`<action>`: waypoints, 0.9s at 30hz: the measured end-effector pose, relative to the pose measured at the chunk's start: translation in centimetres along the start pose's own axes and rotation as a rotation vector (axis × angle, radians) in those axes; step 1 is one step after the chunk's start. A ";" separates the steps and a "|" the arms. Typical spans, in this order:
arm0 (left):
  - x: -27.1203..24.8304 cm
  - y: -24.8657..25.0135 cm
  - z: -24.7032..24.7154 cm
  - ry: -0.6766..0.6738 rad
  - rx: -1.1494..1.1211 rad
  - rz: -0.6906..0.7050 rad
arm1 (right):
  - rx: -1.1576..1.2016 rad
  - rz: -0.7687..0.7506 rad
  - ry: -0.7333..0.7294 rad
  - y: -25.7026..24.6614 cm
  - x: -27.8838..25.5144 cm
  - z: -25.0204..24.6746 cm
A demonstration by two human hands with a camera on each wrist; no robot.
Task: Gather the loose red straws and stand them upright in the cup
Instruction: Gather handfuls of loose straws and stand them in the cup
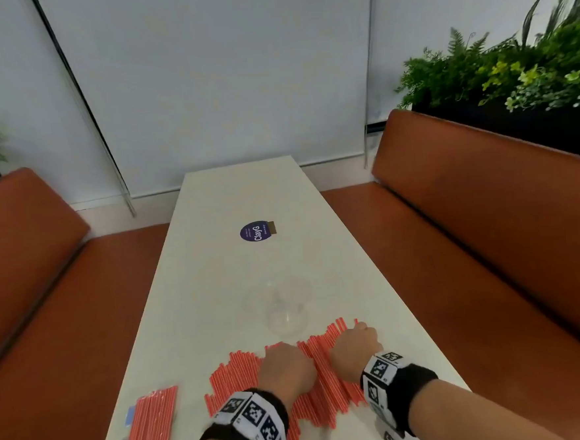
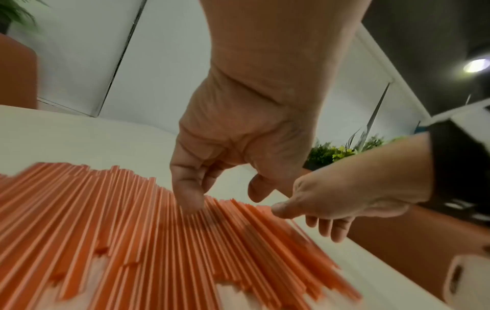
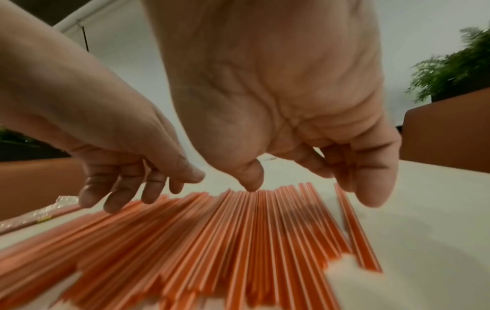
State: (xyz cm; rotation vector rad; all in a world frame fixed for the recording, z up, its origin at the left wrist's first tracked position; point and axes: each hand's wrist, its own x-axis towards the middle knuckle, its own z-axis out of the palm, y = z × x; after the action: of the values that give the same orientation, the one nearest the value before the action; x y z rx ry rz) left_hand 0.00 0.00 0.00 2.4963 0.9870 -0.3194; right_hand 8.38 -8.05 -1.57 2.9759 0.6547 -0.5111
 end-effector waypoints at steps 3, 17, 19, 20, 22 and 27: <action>0.7 -0.1 0.8 -0.030 -0.033 -0.059 | -0.016 0.021 -0.012 -0.3 0.5 1.1; 2.7 -0.5 3.1 0.040 0.049 -0.038 | 0.049 -0.089 0.040 -1.0 0.9 2.2; 2.7 -0.6 3.2 0.038 0.048 -0.045 | 0.120 -0.051 0.024 -1.1 1.1 2.4; 2.7 -0.6 3.2 0.038 0.045 -0.055 | 0.146 -0.044 0.020 -1.1 1.2 2.3; 2.7 -0.7 3.1 0.045 0.059 -0.075 | 0.182 -0.036 0.019 -0.9 1.4 2.2; 2.4 -0.7 2.5 0.051 0.111 -0.057 | 0.279 -0.014 0.024 -0.6 1.8 1.7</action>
State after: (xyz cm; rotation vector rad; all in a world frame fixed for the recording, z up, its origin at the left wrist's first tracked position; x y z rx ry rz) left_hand 1.10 0.63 -3.29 2.5908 1.0901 -0.3389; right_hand 9.20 -6.97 -3.73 3.2432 0.6570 -0.6169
